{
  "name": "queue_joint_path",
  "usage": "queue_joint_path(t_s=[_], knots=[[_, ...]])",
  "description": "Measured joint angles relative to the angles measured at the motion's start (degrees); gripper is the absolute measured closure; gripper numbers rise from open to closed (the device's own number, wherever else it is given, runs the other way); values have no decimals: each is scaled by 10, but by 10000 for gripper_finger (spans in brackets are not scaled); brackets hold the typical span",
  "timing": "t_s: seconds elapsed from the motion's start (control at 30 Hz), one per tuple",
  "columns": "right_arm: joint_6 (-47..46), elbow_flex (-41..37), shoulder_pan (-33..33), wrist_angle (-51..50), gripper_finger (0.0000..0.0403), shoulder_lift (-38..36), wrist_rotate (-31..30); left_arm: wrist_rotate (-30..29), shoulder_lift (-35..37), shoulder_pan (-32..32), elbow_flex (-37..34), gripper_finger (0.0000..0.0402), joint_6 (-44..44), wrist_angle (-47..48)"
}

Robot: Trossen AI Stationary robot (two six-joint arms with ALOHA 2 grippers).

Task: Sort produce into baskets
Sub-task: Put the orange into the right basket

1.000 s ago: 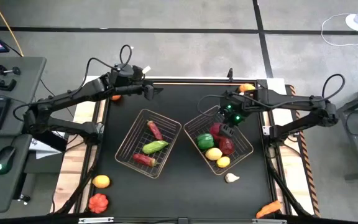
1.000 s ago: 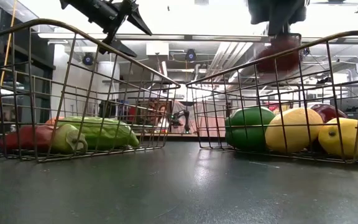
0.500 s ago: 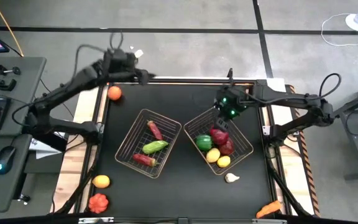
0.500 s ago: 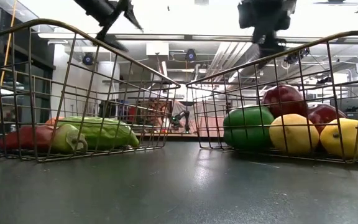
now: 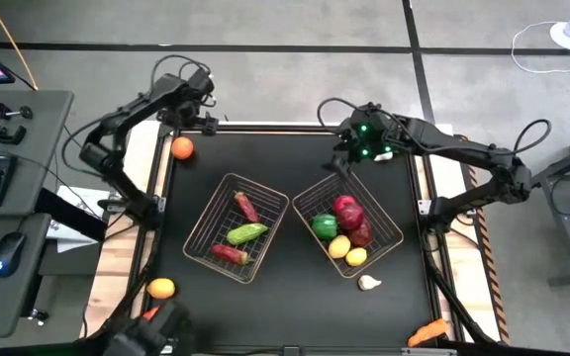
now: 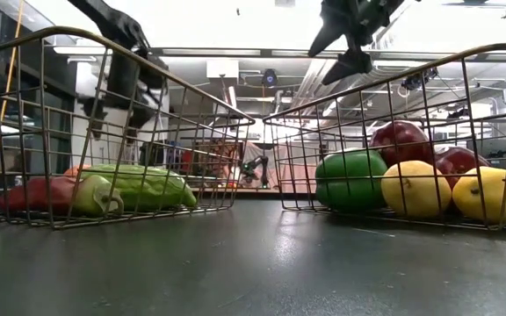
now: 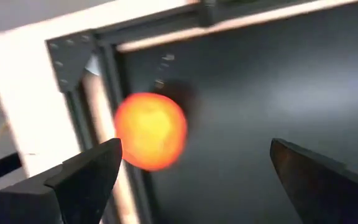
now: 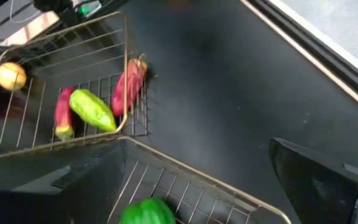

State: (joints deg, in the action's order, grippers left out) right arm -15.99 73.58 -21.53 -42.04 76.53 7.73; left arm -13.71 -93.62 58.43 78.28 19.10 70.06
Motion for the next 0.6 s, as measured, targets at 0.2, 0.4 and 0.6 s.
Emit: queue_joint_path(t_s=[0.2, 0.4, 0.6], knots=[[0, -2, -7, -3, 20, 0, -13, -34, -54, 9, 0, 2, -8, -2], [26, -2, -7, -3, 20, 0, -19, -34, -96, 9, 0, 2, -2, 7], [42, -2, -7, -3, 20, 0, -37, -35, -140, 13, 0, 5, 13, 16]])
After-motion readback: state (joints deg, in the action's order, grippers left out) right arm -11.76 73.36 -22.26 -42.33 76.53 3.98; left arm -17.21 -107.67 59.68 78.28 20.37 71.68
